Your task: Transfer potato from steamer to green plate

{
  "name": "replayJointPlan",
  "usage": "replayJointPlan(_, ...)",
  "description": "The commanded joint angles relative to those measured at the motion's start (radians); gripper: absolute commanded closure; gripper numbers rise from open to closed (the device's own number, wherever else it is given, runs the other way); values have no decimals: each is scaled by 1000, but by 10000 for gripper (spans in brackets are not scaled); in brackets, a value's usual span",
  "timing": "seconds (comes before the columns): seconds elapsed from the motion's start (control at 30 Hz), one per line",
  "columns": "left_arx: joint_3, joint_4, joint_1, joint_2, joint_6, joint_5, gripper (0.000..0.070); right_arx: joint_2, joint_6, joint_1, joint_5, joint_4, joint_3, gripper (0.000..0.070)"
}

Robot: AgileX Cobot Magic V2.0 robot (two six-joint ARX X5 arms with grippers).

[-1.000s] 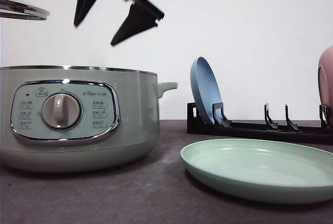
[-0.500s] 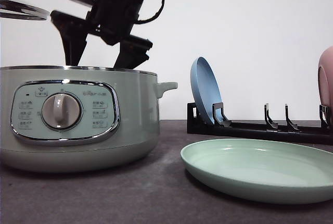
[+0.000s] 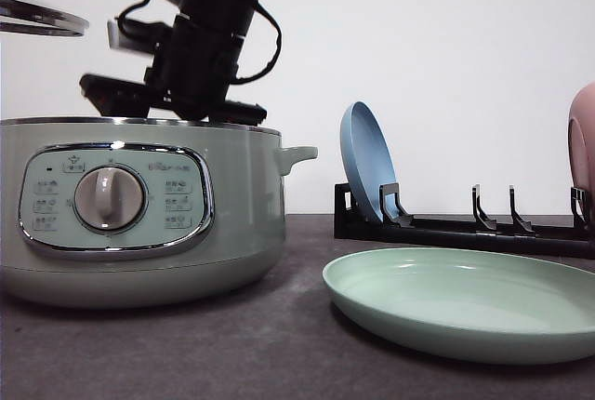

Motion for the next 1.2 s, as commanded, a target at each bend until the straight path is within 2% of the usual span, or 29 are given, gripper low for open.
replayJointPlan(0.0, 42, 30, 2, -10, -2, -4, 699, 36, -5, 16, 5, -1, 28, 168)
replayJointPlan(0.1, 42, 30, 2, -10, -2, -4, 699, 38, -5, 17, 7, -6, 27, 178)
replayJointPlan(0.13, 42, 30, 2, -10, -2, -4, 698, 38, -5, 18, 8, -6, 27, 205)
replayJointPlan(0.27, 42, 30, 2, -10, -2, -4, 698, 38, -5, 20, 8, -7, 27, 438)
replayJointPlan(0.37, 42, 30, 2, -10, -2, -4, 698, 37, -6, 19, 3, -11, 28, 504)
replayJointPlan(0.57, 42, 30, 2, -10, -2, -4, 699, 2, -21, 15, 3, -31, 52, 505)
replayJointPlan(0.8, 42, 31, 2, -10, -2, -4, 698, -121, -45, 9, 4, -56, 75, 505)
replayJointPlan(1.17, 42, 31, -1, -10, -2, 26, 699, -394, -76, -52, -5, -216, 74, 506)
